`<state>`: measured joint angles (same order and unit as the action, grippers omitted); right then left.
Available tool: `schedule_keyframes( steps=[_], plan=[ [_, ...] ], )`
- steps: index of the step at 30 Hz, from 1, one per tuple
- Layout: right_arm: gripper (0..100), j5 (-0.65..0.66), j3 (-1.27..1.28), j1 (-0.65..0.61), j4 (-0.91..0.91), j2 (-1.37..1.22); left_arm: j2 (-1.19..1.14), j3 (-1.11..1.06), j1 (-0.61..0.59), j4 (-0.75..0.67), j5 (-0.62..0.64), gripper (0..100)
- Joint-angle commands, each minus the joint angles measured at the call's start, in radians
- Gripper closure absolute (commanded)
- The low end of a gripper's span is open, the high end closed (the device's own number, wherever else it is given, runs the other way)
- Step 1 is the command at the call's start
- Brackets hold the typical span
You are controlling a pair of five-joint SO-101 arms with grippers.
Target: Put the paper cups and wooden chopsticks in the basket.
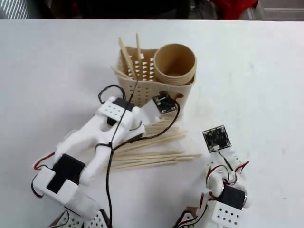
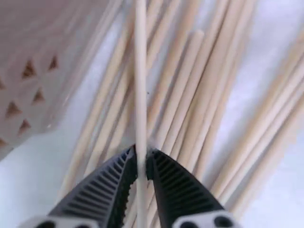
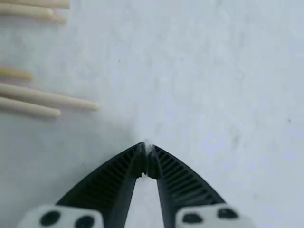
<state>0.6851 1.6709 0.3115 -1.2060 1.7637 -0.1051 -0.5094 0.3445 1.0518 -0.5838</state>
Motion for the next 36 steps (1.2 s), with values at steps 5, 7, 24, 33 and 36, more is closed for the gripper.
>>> schedule_keyframes(
  steps=[5, 7, 24, 33, 36],
  plan=[
    [97.8, 0.011, 0.012, -0.007, 0.001, 0.012, 0.012, 0.176, 0.012, 0.221, 0.009, 98],
    [97.8, 0.011, 0.012, -0.007, 0.001, 0.012, 0.018, 0.183, 0.012, 0.242, 0.005, 98],
    [97.8, 0.009, 0.012, -0.007, 0.001, 0.012, 0.874, 0.140, 0.030, 0.446, 0.011, 98],
    [97.8, 0.009, 0.014, -0.005, 0.001, 0.012, 0.654, 0.704, 0.028, 0.203, 0.261, 98],
    [97.8, 0.009, 0.014, -0.005, 0.001, 0.012, 0.527, 0.787, 0.028, 0.048, 0.338, 98]
  ],
)
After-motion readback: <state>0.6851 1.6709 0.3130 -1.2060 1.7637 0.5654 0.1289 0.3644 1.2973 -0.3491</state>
